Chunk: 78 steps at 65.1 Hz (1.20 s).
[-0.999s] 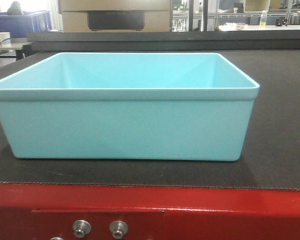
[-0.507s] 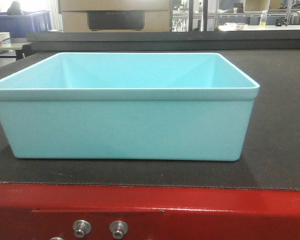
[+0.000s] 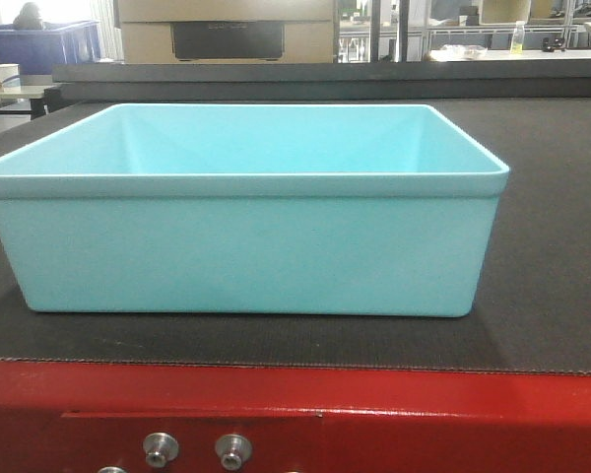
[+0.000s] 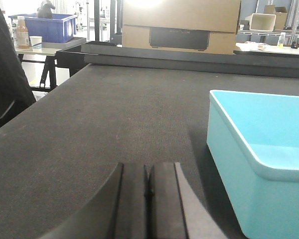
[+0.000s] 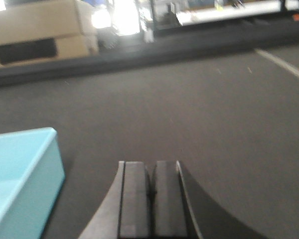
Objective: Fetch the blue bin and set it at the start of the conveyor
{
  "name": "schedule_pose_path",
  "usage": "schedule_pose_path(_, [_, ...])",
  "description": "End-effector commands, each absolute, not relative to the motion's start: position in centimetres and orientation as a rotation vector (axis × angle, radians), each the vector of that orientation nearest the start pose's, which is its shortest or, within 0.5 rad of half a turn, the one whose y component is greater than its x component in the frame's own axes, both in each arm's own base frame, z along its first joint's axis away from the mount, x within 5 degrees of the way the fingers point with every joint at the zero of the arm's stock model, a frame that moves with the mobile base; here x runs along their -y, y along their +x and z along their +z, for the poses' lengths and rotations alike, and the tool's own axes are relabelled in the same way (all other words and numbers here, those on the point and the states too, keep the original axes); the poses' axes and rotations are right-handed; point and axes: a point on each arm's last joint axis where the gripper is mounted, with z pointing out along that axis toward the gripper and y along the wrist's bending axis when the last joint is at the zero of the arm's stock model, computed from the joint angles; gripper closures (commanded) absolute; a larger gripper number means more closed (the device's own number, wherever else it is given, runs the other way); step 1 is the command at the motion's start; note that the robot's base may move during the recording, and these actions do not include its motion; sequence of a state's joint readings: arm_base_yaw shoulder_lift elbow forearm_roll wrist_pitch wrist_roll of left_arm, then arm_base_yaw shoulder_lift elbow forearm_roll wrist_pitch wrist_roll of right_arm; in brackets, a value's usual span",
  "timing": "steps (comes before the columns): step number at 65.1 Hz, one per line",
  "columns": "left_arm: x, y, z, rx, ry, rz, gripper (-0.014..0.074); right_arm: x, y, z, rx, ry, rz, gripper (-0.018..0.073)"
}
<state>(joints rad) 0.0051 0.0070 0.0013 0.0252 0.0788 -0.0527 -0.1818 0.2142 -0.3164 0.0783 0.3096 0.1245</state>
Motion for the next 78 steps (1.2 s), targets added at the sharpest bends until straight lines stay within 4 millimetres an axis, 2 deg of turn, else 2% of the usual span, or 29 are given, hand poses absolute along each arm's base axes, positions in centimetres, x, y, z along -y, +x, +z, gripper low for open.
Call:
schedule_pose_path(1, [0.0, 5.6, 20.7, -1.547, -0.031, -0.02, 0.0707, 1.0, 6.1, 25.3, -1.675, 0.338, 0.035, 0.0721])
schedule_pose_path(7, [0.0, 5.6, 20.7, -1.547, -0.031, -0.02, 0.0707, 0.9, 5.7, 22.3, -1.707, 0.345, 0.035, 0.0721])
schedule_pose_path(12, [0.0, 5.6, 20.7, -1.547, -0.031, -0.02, 0.0707, 0.9, 5.6, 18.4, -1.781, 0.365, 0.041, 0.0721])
schedule_pose_path(13, [0.0, 5.6, 20.7, -1.547, -0.031, -0.02, 0.0707, 0.9, 5.6, 18.5, -1.771, 0.365, 0.043, 0.0721])
schedule_pose_path(14, [0.0, 5.6, 20.7, -1.547, -0.031, -0.02, 0.0707, 1.3, 5.5, 22.3, -1.375, 0.173, -0.157, 0.0721])
schedule_pose_path(18, [0.0, 5.6, 20.7, -1.547, -0.031, -0.02, 0.0707, 1.1, 5.5, 20.7, -1.546, 0.161, -0.151, 0.0721])
schedule_pose_path(20, [0.0, 5.6, 20.7, -1.547, -0.031, -0.02, 0.0707, 1.1, 5.5, 20.5, -1.574, 0.145, -0.169, 0.0721])
schedule_pose_path(45, [0.0, 5.6, 20.8, -1.545, -0.031, -0.021, 0.0707, 1.2, 5.5, 21.7, -1.441, 0.121, -0.202, 0.0721])
schedule_pose_path(55, [0.0, 5.6, 20.8, -1.545, -0.031, -0.021, 0.0707, 1.1, 5.5, 21.3, -1.476, 0.165, -0.152, 0.0721])
schedule_pose_path(78, [0.0, 5.6, 20.8, -1.545, -0.031, -0.021, 0.0707, 1.1, 5.5, 21.3, -1.484, 0.161, -0.157, 0.0721])
